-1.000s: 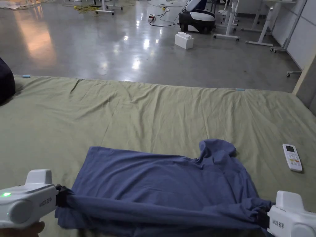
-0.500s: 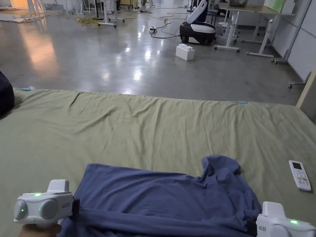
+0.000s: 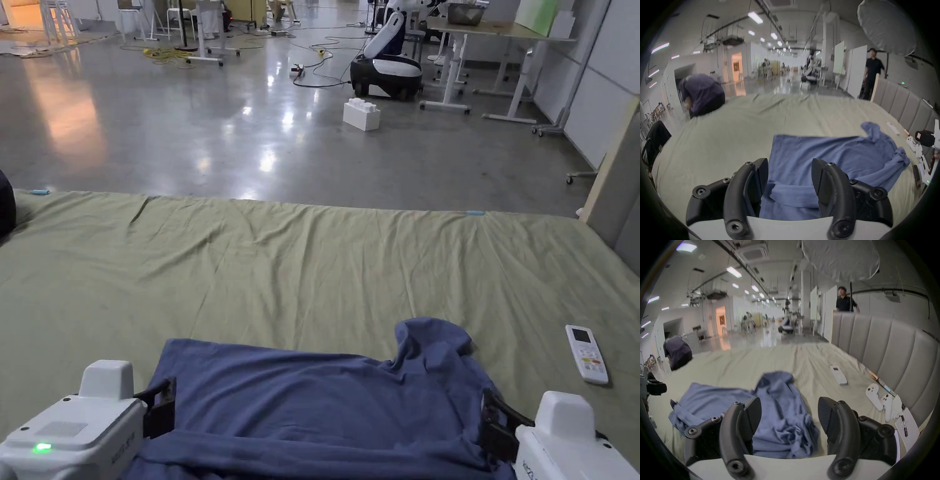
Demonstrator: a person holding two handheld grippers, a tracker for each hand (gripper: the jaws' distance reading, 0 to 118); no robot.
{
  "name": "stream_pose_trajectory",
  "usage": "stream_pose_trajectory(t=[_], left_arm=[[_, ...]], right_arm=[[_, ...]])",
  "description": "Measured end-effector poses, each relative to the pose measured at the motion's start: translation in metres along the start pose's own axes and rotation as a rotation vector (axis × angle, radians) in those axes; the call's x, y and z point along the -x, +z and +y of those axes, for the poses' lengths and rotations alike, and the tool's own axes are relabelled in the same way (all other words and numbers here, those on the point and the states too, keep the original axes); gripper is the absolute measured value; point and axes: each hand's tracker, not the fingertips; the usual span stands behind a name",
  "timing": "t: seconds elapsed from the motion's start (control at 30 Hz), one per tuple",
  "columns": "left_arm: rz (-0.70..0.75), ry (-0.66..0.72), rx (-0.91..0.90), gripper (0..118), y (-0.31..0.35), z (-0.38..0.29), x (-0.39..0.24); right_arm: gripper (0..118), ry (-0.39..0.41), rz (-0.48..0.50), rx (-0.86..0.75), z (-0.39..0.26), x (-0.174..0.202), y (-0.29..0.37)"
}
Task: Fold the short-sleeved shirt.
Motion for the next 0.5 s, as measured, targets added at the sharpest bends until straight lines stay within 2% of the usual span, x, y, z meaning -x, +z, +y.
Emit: stream_pose_trajectory(t=[0.03, 0.07, 0.13, 0.17, 0.23, 0.27, 0.3, 0.33, 0.5], left_arm=[[-0.003, -0.003, -0.036, 54, 0.012, 0.003, -0.006], [-0.007, -0.016, -0.076, 50, 0.031, 0.005, -0.015], [0.014, -0.023, -0.134, 22, 0.047, 0.010, -0.014], [0.029, -0.025, -0.157, 13, 0.056, 0.011, -0.017], [0.037, 0.000, -0.197, 5, 0.077, 0.013, -0.021], [0.029, 0.027, -0.215, 4, 0.082, 0.012, -0.016], [0.042, 0.034, -0.223, 3, 0.089, 0.011, -0.015], [0.040, 0.031, -0.223, 1, 0.097, 0.010, -0.015], [0.058, 0.037, -0.186, 0, 0.111, 0.000, 0.004]], right_arm=[[69, 0.000, 0.009, -0.037, 0.003, 0.005, 0.010], [57, 0.007, 0.016, -0.082, 0.006, 0.010, 0.020], [21, 0.046, 0.016, -0.148, 0.010, 0.020, 0.038], [11, 0.058, 0.013, -0.170, 0.011, 0.025, 0.046], [4, 0.090, 0.033, -0.251, 0.016, 0.031, 0.061], [0, 0.074, 0.036, -0.239, 0.015, 0.033, 0.067], [0, 0.072, 0.032, -0.227, 0.013, 0.035, 0.072], [0, 0.117, 0.025, -0.285, 0.016, 0.038, 0.079], [0, 0.134, 0.041, -0.269, 0.015, 0.040, 0.092]])
